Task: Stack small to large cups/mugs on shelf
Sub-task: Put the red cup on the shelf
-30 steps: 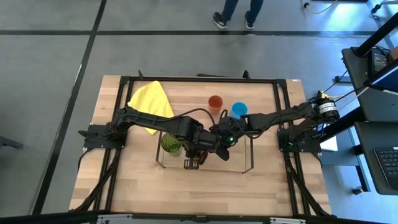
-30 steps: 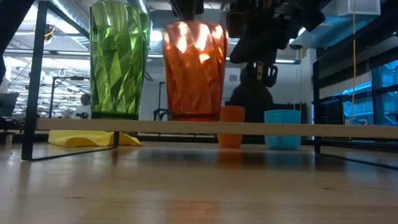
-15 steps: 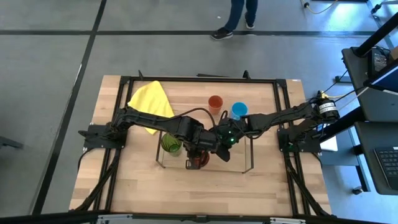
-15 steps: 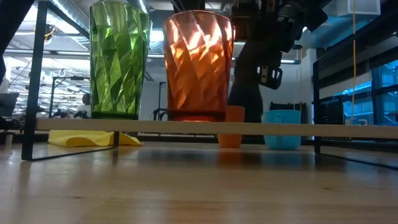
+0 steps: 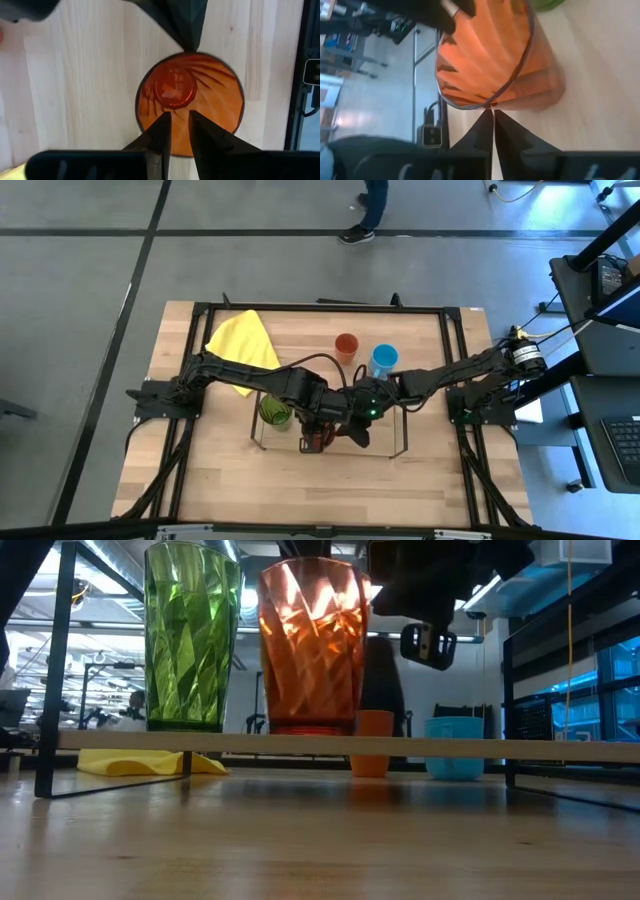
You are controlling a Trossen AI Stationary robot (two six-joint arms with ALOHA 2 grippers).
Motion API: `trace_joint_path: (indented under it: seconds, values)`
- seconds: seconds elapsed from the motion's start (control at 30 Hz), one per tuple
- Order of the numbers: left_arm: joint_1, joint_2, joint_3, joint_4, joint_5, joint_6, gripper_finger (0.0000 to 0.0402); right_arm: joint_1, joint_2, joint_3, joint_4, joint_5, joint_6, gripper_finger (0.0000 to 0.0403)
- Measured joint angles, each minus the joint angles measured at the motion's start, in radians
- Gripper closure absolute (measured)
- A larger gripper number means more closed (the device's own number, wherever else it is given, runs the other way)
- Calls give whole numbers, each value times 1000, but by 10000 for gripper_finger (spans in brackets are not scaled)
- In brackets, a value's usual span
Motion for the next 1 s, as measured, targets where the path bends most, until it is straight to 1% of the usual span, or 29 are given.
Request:
trace_joint_path:
  seconds: [0.1,0.27,0.43,0.57,0.73,0.87,1.0]
  values:
    - [0,0,0,0,-2,2,342,1,0,0,15,32,22,385]
    - [0,0,0,-1,-15,17,342,2,0,0,31,42,44,385]
    - [1,0,0,-4,-25,21,342,-12,0,0,31,126,40,386]
    - [-3,0,0,-7,-27,21,342,-40,0,0,21,135,43,385]
    - [-9,0,0,-30,-18,20,342,-46,0,0,-1,132,43,385]
    - [-25,0,0,-43,3,21,342,-46,0,0,-7,101,43,385]
    - [-40,0,0,-43,1,25,358,-43,0,0,-17,98,43,391]
